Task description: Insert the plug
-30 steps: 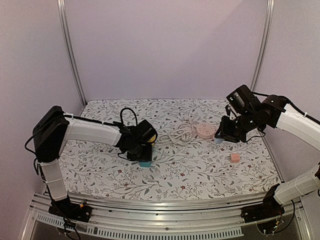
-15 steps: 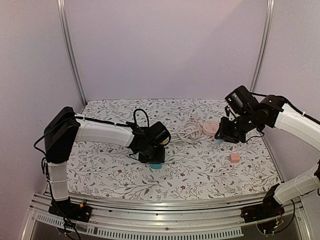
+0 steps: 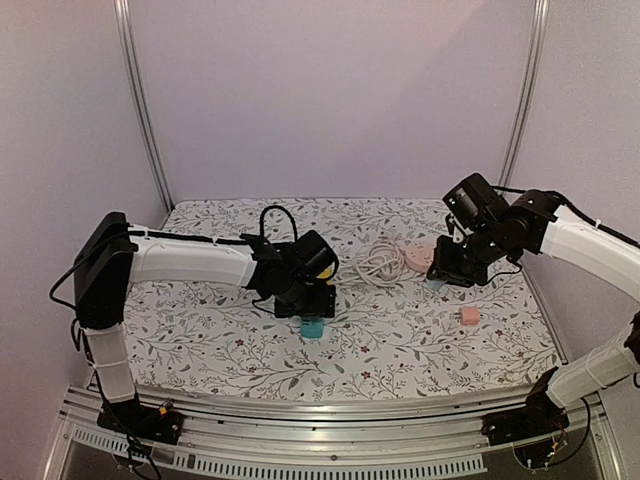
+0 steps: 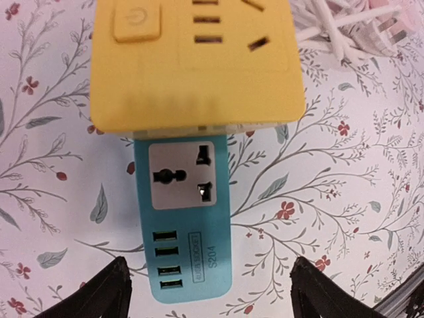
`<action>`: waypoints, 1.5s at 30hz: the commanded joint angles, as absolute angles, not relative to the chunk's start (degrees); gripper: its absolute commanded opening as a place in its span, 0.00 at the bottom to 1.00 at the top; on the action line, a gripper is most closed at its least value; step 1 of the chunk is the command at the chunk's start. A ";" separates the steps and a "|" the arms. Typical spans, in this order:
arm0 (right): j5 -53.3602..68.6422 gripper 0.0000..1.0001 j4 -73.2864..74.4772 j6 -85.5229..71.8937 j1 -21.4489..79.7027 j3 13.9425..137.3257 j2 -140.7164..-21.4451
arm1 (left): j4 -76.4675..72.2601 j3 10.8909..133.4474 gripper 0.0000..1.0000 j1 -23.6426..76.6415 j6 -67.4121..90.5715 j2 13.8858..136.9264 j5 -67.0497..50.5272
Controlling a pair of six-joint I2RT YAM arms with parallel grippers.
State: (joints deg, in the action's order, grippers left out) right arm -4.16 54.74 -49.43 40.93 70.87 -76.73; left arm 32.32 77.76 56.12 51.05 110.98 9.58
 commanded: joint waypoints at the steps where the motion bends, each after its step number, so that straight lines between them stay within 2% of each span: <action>1: -4.93 0.00 53.12 -48.87 41.24 72.77 -77.47 | 33.13 77.77 0.83 56.16 49.50 104.83 11.48; 9: -4.36 0.00 51.81 -48.72 41.22 73.37 -78.77 | 32.86 73.35 0.84 53.92 46.52 96.46 15.09; 15: -3.66 0.00 51.33 -48.35 41.22 75.18 -80.76 | 32.28 68.09 0.99 52.08 42.61 89.52 16.45; 24: -0.93 0.00 50.74 -49.06 41.23 78.41 -84.48 | 30.16 59.93 0.99 47.10 37.55 78.87 15.36; 32: 6.26 0.00 46.94 -54.24 41.73 81.75 -90.50 | 33.13 58.18 0.99 44.54 32.30 70.23 11.52; 40: 8.87 0.00 50.11 -60.27 47.47 97.25 -105.30 | 37.28 56.10 0.99 43.09 33.01 61.04 7.01; 45: 9.81 0.00 50.63 -62.65 49.04 102.67 -112.47 | 38.07 53.92 0.99 43.07 32.57 57.12 5.00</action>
